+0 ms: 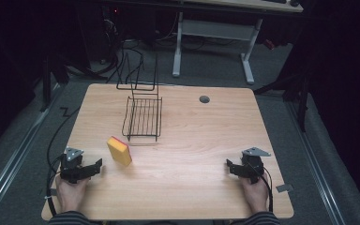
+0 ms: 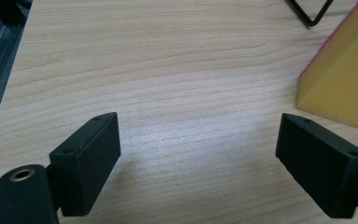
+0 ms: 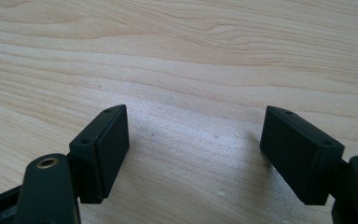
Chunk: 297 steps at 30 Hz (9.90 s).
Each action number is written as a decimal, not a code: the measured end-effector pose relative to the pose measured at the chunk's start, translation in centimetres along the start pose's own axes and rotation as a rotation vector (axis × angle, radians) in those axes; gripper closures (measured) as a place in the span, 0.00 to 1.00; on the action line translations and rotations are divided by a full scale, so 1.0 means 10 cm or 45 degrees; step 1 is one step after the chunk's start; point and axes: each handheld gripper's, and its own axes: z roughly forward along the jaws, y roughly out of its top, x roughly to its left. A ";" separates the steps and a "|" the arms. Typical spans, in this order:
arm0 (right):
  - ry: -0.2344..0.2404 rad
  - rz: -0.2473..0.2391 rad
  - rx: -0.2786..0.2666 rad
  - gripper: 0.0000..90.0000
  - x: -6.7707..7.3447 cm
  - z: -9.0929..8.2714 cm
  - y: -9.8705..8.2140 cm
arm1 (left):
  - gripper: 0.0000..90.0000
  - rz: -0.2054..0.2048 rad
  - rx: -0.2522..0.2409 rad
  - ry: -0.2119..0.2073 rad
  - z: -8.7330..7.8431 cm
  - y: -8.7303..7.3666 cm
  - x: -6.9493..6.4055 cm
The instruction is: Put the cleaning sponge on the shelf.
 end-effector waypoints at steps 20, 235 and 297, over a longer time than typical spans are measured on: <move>0.001 0.002 0.002 0.27 0.00 0.00 0.00 | 0.11 0.069 -0.047 -0.067 -0.23 -0.04 -0.19; 0.004 -0.002 0.001 0.26 0.00 0.00 0.00 | 0.26 0.262 -0.097 -0.394 -0.03 1.31 -0.95; 0.004 -0.004 0.001 0.26 0.00 0.00 0.00 | 0.26 0.219 -0.008 -0.234 0.85 1.57 -1.17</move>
